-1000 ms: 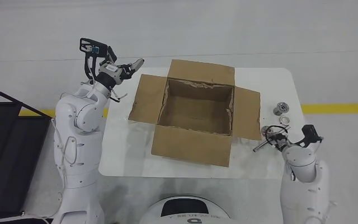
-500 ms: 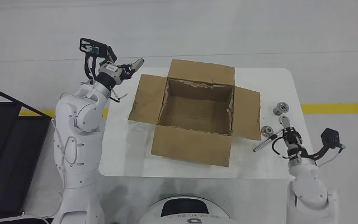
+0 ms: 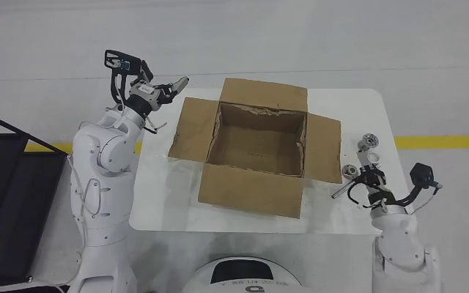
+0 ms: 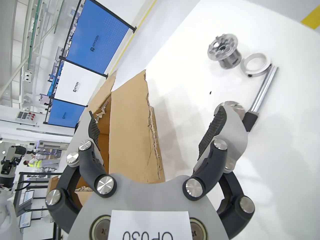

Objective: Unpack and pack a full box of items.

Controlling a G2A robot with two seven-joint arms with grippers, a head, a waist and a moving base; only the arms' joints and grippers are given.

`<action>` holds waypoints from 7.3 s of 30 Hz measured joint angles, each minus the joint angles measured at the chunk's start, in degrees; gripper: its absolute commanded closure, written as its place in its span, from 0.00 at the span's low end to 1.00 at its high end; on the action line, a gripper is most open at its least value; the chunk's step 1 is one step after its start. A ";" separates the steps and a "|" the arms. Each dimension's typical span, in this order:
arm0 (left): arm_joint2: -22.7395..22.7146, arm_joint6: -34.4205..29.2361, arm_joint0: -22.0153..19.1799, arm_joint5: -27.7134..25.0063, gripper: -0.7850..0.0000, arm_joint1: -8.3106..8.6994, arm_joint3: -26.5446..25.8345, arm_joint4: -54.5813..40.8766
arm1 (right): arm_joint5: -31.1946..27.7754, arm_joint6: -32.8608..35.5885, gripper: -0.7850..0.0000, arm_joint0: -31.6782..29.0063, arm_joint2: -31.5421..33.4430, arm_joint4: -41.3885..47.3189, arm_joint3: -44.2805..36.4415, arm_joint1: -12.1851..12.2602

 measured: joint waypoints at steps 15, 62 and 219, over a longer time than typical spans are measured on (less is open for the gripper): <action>0.00 0.00 0.00 0.00 0.00 0.00 0.00 0.00 | 7.29 27.80 0.00 24.14 -30.02 -42.46 -0.11 1.12; 0.00 0.00 0.00 0.00 0.00 0.00 0.00 0.00 | 22.27 56.54 0.00 45.69 -43.57 -52.11 33.58 -1.10; 0.00 0.00 0.00 0.00 0.00 0.00 0.00 0.00 | -10.15 66.86 0.00 45.43 -48.79 -27.64 19.53 17.68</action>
